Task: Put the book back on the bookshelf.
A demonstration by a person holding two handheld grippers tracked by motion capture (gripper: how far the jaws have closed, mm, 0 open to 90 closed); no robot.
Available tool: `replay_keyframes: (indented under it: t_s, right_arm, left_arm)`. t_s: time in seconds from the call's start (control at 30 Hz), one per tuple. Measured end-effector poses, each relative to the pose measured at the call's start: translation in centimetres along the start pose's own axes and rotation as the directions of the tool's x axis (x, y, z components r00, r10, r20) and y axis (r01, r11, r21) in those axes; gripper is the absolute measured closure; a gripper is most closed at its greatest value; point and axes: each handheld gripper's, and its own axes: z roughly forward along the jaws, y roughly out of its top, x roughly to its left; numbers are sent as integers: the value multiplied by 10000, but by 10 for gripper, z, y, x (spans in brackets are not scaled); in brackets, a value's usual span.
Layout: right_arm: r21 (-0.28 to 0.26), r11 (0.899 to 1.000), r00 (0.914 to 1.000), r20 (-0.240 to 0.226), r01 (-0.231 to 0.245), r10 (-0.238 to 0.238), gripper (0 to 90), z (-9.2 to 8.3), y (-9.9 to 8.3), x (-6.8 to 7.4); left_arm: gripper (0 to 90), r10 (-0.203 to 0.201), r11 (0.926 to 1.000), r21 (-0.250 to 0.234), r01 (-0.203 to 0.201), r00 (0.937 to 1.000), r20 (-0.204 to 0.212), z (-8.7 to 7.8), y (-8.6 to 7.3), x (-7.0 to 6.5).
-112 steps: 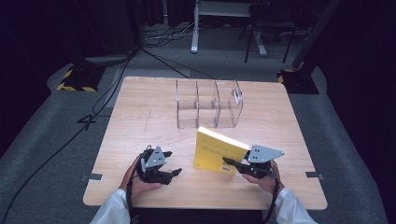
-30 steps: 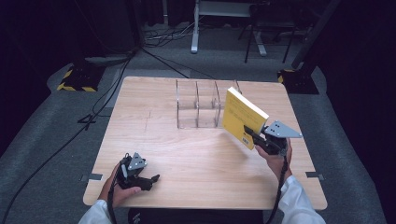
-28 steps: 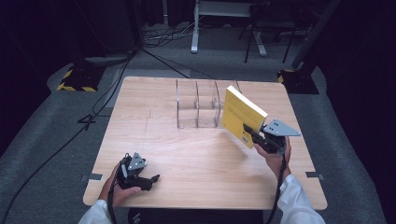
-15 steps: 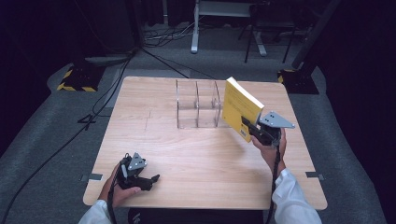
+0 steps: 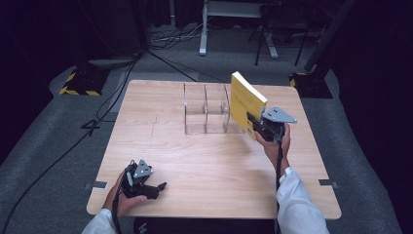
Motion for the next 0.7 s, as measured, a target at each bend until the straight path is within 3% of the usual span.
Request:
replay_keyframes:
  t_s: [0.3,0.7]
  right_arm:
    - [43,10000,9996,281,-17,16,767,19,7,3]
    - [138,9992,9979,528,-386,378,767,46,10,0]
  left_arm:
    - [153,-61,10000,-27,61,10000,-8,0,0,-1]
    - [153,-82,10000,-10,82,10000,-31,0,-1,-1]
